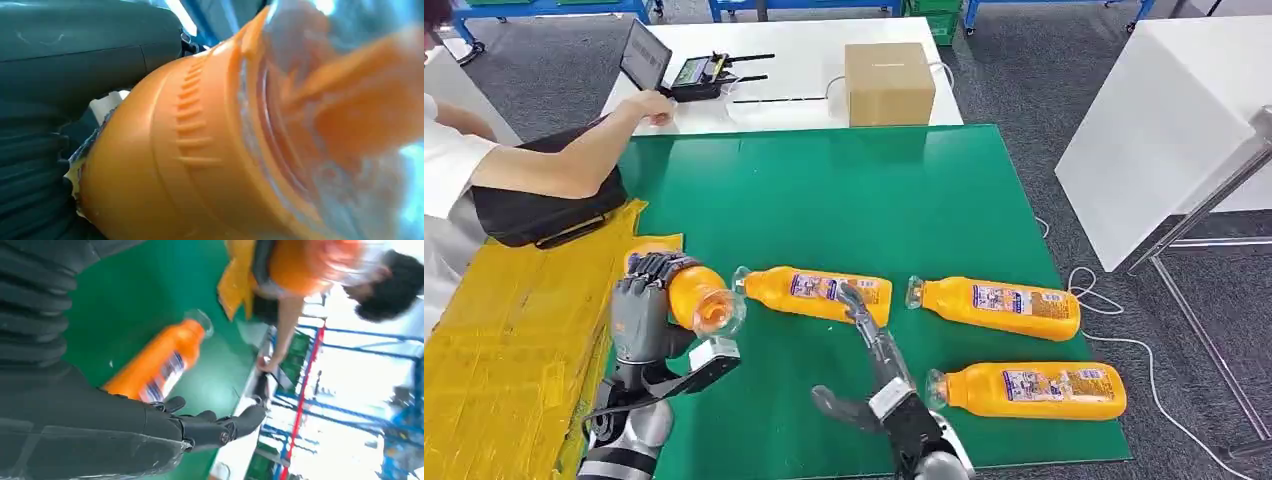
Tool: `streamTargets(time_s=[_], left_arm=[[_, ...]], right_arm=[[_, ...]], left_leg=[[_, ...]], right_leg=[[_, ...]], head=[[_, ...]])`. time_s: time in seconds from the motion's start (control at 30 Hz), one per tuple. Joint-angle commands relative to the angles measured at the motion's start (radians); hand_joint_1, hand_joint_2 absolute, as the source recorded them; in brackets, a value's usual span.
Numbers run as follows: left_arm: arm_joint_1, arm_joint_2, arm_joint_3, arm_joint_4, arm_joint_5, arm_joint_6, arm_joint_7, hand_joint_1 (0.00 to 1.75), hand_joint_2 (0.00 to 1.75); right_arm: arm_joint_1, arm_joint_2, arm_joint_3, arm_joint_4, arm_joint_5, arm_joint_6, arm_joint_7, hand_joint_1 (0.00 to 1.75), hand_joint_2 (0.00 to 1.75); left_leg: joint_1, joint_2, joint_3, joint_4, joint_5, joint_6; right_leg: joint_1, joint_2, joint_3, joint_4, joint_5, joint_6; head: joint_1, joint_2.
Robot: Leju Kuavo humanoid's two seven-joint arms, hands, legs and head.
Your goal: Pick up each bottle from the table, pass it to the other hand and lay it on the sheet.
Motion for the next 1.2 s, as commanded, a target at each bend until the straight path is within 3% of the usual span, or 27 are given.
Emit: streamTargets(time_s=[0.03,0.13,0.17,0.2,0.23,0.43,0.47,0.5,0.53,0.57,0.6,0.63,0.67,0.7,0.73,0.8,0.83,0.9,0.97,1.2], left_arm=[[-0.046,-0.059,0.191,0.034,-0.04,0.003,-0.003,1.75,1.75],[-0.046,-0.059,0.191,0.034,-0.04,0.003,-0.003,1.75,1.75],[-0.043,-0.078,0.227,0.002,-0.135,0.003,0.002,1.75,1.75],[-0.028,-0.061,0.232,-0.085,-0.345,0.003,0.104,1.75,1.75],[0.004,0.213,0.049,-0.114,-0.432,0.003,0.398,1.75,1.75],[0.004,0.213,0.049,-0.114,-0.432,0.003,0.398,1.75,1.75],[0.001,0.265,0.0,-0.108,-0.432,0.003,0.457,1.75,1.75],[-0.032,0.379,-0.117,-0.067,-0.432,0.003,0.595,1.75,1.75],[-0.142,0.543,-0.394,0.018,-0.432,0.003,0.882,1.75,1.75],[-0.29,0.661,-0.622,0.127,-0.432,0.003,1.1,1.75,1.75],[-0.334,0.666,-0.747,0.167,-0.432,0.003,1.184,1.75,1.75],[-0.36,0.664,-0.781,0.216,-0.432,0.003,1.184,1.75,1.75],[-0.391,0.659,-0.817,0.304,-0.432,0.003,1.184,1.75,1.75],[-0.391,0.659,-0.817,0.304,-0.432,0.003,1.184,1.75,1.75],[-0.408,0.624,-0.839,0.396,-0.432,0.003,1.184,1.75,1.75],[-0.43,0.545,-0.828,0.596,-0.432,0.003,1.184,1.75,1.75],[-0.449,0.475,-0.786,0.748,-0.432,-0.044,1.184,1.75,1.75],[-0.494,0.415,-0.73,0.914,-0.432,-0.08,1.173,1.75,1.75],[-0.524,0.399,-0.663,0.998,-0.432,-0.137,1.159,1.75,1.75],[-0.526,0.381,-0.538,1.064,-0.428,-0.09,1.083,1.75,1.75]], right_arm=[[0.005,-0.063,-0.041,-0.073,-0.013,0.011,-0.004,0.0,0.0],[0.005,-0.063,-0.041,-0.073,-0.013,0.011,-0.004,0.0,0.0],[0.008,-0.067,-0.042,-0.077,-0.019,0.013,-0.009,0.0,0.0],[0.005,-0.074,-0.042,-0.083,-0.034,0.018,-0.019,0.0,0.0],[0.001,-0.087,-0.045,-0.091,-0.063,0.028,-0.022,0.0,0.0],[0.001,-0.087,-0.045,-0.091,-0.063,0.028,-0.022,0.0,0.0],[0.0,-0.092,-0.052,-0.096,-0.073,0.033,-0.022,0.0,0.0],[0.001,-0.101,-0.051,-0.105,-0.097,0.05,-0.024,0.0,1.75],[0.0,-0.115,-0.053,-0.117,-0.108,0.056,-0.024,0.0,1.75],[0.001,-0.121,-0.058,-0.126,-0.116,0.06,-0.025,0.0,1.75],[0.001,-0.122,-0.061,-0.128,-0.117,0.059,-0.023,0.0,1.75],[-0.002,-0.125,-0.066,-0.132,-0.129,0.069,-0.02,0.0,1.75],[-0.003,-0.124,-0.07,-0.132,-0.129,0.068,-0.02,0.0,1.75],[-0.003,-0.124,-0.07,-0.132,-0.129,0.068,-0.02,0.0,1.75],[-0.007,-0.121,-0.073,-0.129,-0.13,0.069,-0.019,0.0,1.75],[-0.01,-0.116,-0.073,-0.124,-0.127,0.072,-0.014,0.0,1.75],[-0.017,-0.109,-0.072,-0.118,-0.117,0.076,-0.007,0.0,1.75],[-0.028,-0.096,-0.068,-0.113,-0.083,0.063,0.004,0.0,1.75],[-0.04,-0.086,-0.064,-0.107,-0.051,0.046,0.011,0.0,1.75],[-0.053,-0.082,-0.057,-0.089,-0.031,0.034,0.015,0.0,1.75]], left_leg=[[0.001,-0.003,0.002,-0.001,-0.001,0.0],[0.0,-0.002,0.0,0.0,0.0,0.0],[0.0,-0.003,0.001,-0.001,0.0,0.0],[0.001,-0.003,0.002,-0.001,0.0,0.0],[0.001,-0.002,0.001,0.0,0.0,0.0],[0.001,0.002,0.0,-0.001,0.0,-0.001],[0.002,0.001,0.002,-0.002,-0.001,-0.002],[0.001,-0.002,0.0,-0.001,0.0,-0.001],[0.002,-0.004,0.001,-0.001,0.0,-0.001],[0.002,-0.008,0.0,0.0,0.001,-0.001],[0.002,-0.011,-0.003,0.001,0.002,-0.001],[0.002,-0.01,-0.003,0.001,0.003,-0.002],[0.003,-0.021,-0.006,0.003,0.004,-0.002],[0.004,-0.02,-0.005,0.003,0.005,-0.003],[0.0,-0.012,0.0,-0.001,0.004,-0.002],[0.0,-0.013,0.002,-0.003,0.005,-0.002],[-0.001,-0.01,0.004,-0.003,0.004,-0.002],[0.0,-0.007,0.005,-0.004,0.004,-0.002],[0.001,-0.007,0.005,-0.004,0.005,-0.002],[0.002,-0.003,0.0,0.0,0.003,-0.003]], right_leg=[[0.001,-0.003,0.003,-0.001,-0.001,0.001],[0.0,-0.002,0.001,-0.001,0.0,0.001],[0.001,-0.003,0.002,-0.001,0.0,0.001],[0.001,-0.003,0.003,-0.002,0.0,0.001],[0.001,-0.002,0.002,-0.001,0.0,0.001],[0.001,0.002,0.0,0.0,0.0,0.0],[0.002,0.001,0.003,-0.001,-0.001,0.0],[0.002,-0.002,0.001,-0.001,-0.001,0.0],[0.003,-0.004,0.002,-0.001,-0.001,0.001],[0.004,-0.008,0.002,-0.001,-0.001,0.0],[0.003,-0.011,0.0,0.001,-0.001,0.0],[0.003,-0.01,-0.001,0.001,-0.001,0.0],[0.005,-0.021,0.001,0.001,-0.002,0.0],[0.006,-0.021,0.001,0.0,-0.001,0.0],[0.002,-0.012,0.001,0.0,-0.001,0.001],[0.002,-0.013,0.005,-0.002,0.0,0.001],[0.0,-0.01,0.006,-0.002,0.0,0.001],[0.001,-0.007,0.006,-0.003,0.001,0.001],[0.001,-0.008,0.007,-0.004,0.002,0.002],[0.003,-0.004,0.002,-0.001,0.0,0.001]], head=[[0.0,0.0],[0.0,0.0],[0.0,0.0],[0.0,0.0],[0.0,0.0],[0.0,0.0],[0.0,0.0],[-0.001,0.0],[0.001,0.0],[0.0,0.0],[0.001,0.0],[0.001,0.0],[0.001,0.0],[-0.001,0.0],[-0.001,0.0],[0.001,0.0],[-0.001,0.0],[0.0,0.0],[0.001,0.0],[0.0,0.0]])
